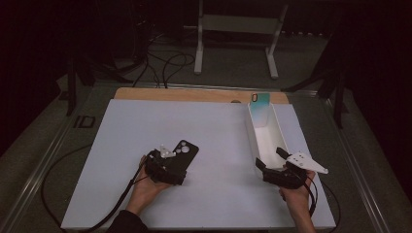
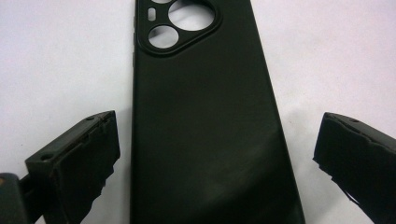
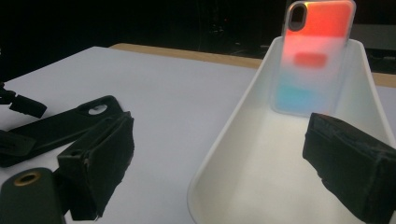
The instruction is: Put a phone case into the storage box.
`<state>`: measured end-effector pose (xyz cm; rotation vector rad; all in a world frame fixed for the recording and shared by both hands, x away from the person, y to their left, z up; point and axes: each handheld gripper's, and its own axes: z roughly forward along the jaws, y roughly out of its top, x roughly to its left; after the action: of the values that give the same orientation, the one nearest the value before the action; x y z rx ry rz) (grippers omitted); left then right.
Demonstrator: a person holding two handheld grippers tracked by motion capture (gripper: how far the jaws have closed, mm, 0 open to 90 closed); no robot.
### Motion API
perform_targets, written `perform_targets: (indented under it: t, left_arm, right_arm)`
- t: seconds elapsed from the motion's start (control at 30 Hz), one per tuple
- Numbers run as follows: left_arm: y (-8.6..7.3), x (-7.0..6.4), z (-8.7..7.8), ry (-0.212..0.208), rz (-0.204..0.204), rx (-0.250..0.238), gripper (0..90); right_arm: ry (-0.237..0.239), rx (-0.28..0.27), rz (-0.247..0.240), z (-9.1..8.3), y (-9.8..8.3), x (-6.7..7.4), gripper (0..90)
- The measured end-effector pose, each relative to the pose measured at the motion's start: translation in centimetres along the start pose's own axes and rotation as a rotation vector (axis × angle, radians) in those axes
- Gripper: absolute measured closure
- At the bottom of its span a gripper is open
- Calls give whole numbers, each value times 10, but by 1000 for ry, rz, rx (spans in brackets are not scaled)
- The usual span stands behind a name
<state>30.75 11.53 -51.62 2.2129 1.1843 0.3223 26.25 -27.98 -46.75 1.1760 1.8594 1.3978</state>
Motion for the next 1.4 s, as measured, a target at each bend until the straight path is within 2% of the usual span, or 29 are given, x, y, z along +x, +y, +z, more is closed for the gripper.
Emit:
perform_targets:
  t: [0.33,0.63,0.7,0.87,1.4]
  left_arm:
    - [2,1,8,25,-12,36,42]
    - [3,0,9,61,7,51,81]
    - [3,1,8,60,4,51,126]
    - [6,1,8,59,13,74,138]
    - [6,3,0,75,14,47,172]
  right_arm:
    - [1,-1,1,0,0,0,87]
    - [5,0,4,2,-1,0,88]
    - [6,0,5,2,-1,0,87]
    - [9,1,4,2,-1,1,88]
    - [29,-6,7,3,3,4,87]
